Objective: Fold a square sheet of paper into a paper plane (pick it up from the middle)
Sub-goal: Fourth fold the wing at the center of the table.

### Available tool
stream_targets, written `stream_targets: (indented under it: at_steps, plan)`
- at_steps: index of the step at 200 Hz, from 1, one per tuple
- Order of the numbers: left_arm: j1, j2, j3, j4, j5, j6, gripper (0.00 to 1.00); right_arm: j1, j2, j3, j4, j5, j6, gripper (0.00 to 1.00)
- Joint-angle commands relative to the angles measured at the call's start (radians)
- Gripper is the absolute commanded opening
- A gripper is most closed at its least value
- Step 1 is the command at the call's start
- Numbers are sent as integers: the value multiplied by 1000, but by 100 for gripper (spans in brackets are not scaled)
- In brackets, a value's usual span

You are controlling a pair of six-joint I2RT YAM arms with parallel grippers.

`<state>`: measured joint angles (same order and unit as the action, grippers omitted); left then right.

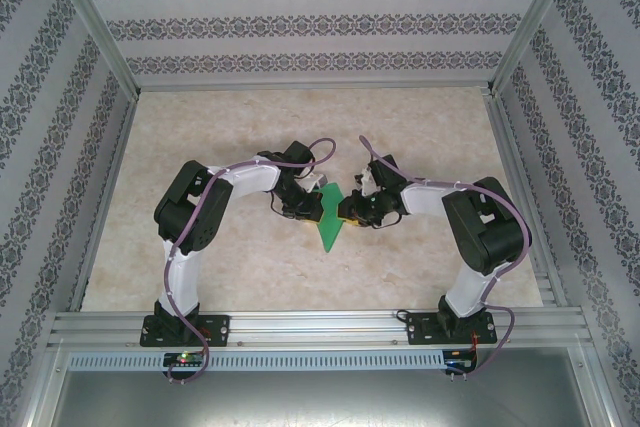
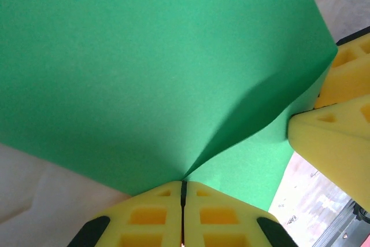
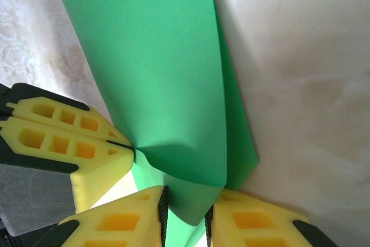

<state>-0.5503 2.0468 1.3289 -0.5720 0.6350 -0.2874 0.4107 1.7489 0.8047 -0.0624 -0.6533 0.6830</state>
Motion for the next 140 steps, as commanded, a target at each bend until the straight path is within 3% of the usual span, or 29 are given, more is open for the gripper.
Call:
stream_targets:
  at_steps: [1, 51, 140]
  plan:
    - [-9, 48, -43, -50, -90, 12, 9, 18, -22, -25, 47, -23, 18, 24]
    - [-8, 36, -46, -53, -92, 9, 8, 33, -27, 2, -44, 68, -6, 13]
    - [-8, 35, -40, -53, -89, 8, 9, 114, -19, 104, -183, 189, -20, 11]
